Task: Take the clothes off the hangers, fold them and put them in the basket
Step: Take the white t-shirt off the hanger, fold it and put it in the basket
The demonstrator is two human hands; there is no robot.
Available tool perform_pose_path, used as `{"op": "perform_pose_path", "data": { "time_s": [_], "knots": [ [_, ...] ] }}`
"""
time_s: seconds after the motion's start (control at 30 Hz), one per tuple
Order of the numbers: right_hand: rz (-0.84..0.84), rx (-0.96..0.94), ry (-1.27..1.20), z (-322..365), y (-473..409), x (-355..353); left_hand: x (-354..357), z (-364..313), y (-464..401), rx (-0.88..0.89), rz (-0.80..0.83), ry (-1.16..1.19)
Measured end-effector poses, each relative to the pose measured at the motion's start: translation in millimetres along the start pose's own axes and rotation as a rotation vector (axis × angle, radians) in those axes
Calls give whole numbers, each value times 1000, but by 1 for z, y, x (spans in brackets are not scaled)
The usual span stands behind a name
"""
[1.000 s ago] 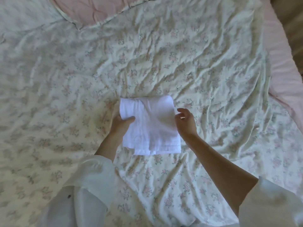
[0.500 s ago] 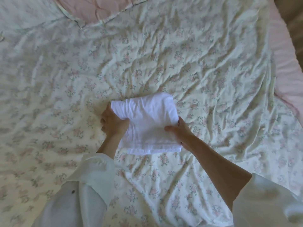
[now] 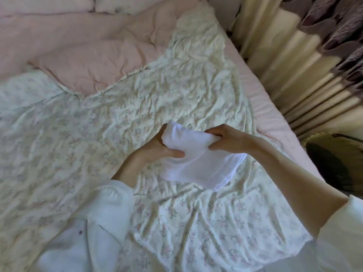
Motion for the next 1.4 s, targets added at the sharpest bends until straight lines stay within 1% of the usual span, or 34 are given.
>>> {"op": "perform_pose_path", "data": {
  "time_s": [0.07,0.13,0.2,0.23,0.3,0.37,0.43,0.47,0.53,0.6,0.63,0.73,0.8,0.9,0.97,1.03,1.1,1.17,1.2,1.3,1.4],
  "knots": [
    [-82,37,13,-14,34,-29,31,-31,-7,36,16,13],
    [-198,70,-16,-35,73,-55,67,-65,-14,84,-41,15],
    [-307,95,-107,-57,113,-74,103,-98,-18,147,-73,-2],
    [-360,104,-200,-70,135,-82,123,-113,-20,170,-73,-12],
    [-436,143,-499,-106,185,-94,170,-139,-25,181,-32,18],
    [-424,157,-895,-138,229,-94,216,-160,-28,153,22,107],
    [-490,134,-1233,-172,273,-93,269,-176,-32,108,88,210],
    [-558,132,-1354,-188,294,-92,295,-181,-35,77,119,271],
    [-717,102,-1477,-228,337,-89,355,-189,-43,22,162,369],
    [-739,25,-1569,-263,369,-85,413,-195,-52,-37,190,420],
    [-709,8,-1596,-272,379,-83,433,-196,-56,-69,199,445],
    [-615,2,-1612,-313,415,-87,500,-197,-77,-129,232,479],
    [-586,-16,-1603,-352,440,-93,544,-195,-94,-166,213,477],
    [-535,-8,-1516,-402,461,-96,588,-187,-113,-209,205,520],
    [-551,97,-1472,-435,472,-100,615,-179,-126,-200,246,583],
    [-616,165,-1458,-460,478,-108,637,-172,-131,-226,352,613],
    [-658,183,-1472,-488,481,-119,662,-168,-142,-264,479,562],
    [-700,198,-1464,-509,482,-132,679,-169,-156,-278,561,472],
    [-729,212,-1441,-523,480,-144,688,-170,-173,-268,570,408],
    [-832,210,-1287,-556,473,-182,707,-177,-231,-157,527,213],
    [-936,299,-1100,-608,456,-213,732,-185,-294,0,529,28]
  ]
}}
Point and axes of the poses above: each hand's wrist, its own y-axis away from the middle knuckle, its own x-axis out of the palm, z = x × y, the point moved 5 cm from there along -y, towards the middle knuckle, and after that the axes turned 10 degrees about y, right-handed, at the moved point
